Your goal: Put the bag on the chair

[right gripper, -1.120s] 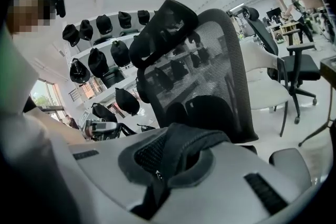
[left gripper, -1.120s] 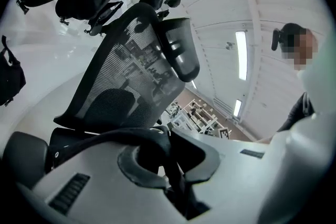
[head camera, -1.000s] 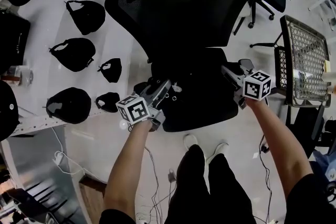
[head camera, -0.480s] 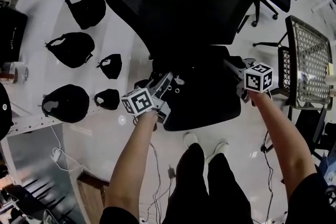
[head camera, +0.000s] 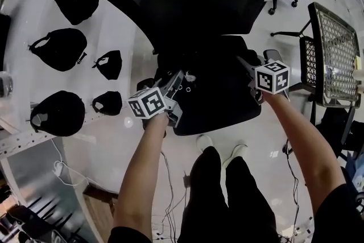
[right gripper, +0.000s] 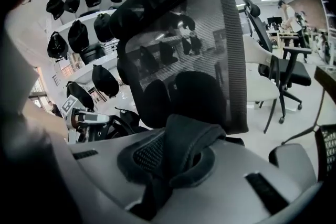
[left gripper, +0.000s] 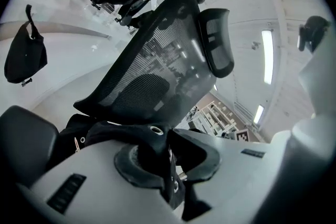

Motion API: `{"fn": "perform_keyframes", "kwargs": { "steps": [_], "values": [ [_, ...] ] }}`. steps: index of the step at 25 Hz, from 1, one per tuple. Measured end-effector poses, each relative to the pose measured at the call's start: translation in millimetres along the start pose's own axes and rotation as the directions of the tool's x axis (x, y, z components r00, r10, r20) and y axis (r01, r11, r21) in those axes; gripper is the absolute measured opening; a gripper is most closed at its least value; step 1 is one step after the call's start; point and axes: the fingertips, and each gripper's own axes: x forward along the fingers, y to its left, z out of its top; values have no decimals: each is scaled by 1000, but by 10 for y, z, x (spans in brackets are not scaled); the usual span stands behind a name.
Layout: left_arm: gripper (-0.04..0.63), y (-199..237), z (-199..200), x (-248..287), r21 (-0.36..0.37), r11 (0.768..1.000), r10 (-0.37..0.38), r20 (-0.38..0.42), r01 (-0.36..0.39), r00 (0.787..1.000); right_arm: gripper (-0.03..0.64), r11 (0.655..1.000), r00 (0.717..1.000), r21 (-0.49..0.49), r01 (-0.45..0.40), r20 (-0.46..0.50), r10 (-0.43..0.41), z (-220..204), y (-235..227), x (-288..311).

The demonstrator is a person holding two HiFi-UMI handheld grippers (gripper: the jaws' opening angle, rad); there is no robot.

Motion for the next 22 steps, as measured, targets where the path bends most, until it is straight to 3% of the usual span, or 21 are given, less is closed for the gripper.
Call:
{"fn": "perform_keyframes", "kwargs": {
  "steps": [3, 6, 9, 14, 22],
  "values": [
    [69, 78, -155, 1, 54, 998, 33, -56, -30, 998, 33, 998, 1000, 61, 9, -14, -8, -145, -41, 40],
    [150, 224, -333, -8, 72, 994, 89, -101, -82, 991, 65, 998, 999, 63, 27, -45, -24, -304, -60, 85],
    [192, 347, -481, -40, 47, 992, 119, -129, -114, 984, 122, 997, 997, 61, 40, -71, -36, -413, -60, 140],
    [212, 424, -536, -48, -106, 984, 137, -50, -142, 989, 177, 995, 993, 59, 78, -94, -72, -557, -112, 199],
    [230, 641, -756, 30, -63, 979, 186, -105, -193, 977, 255, 995, 990, 61, 83, -116, -76, -784, -161, 221]
  ]
}}
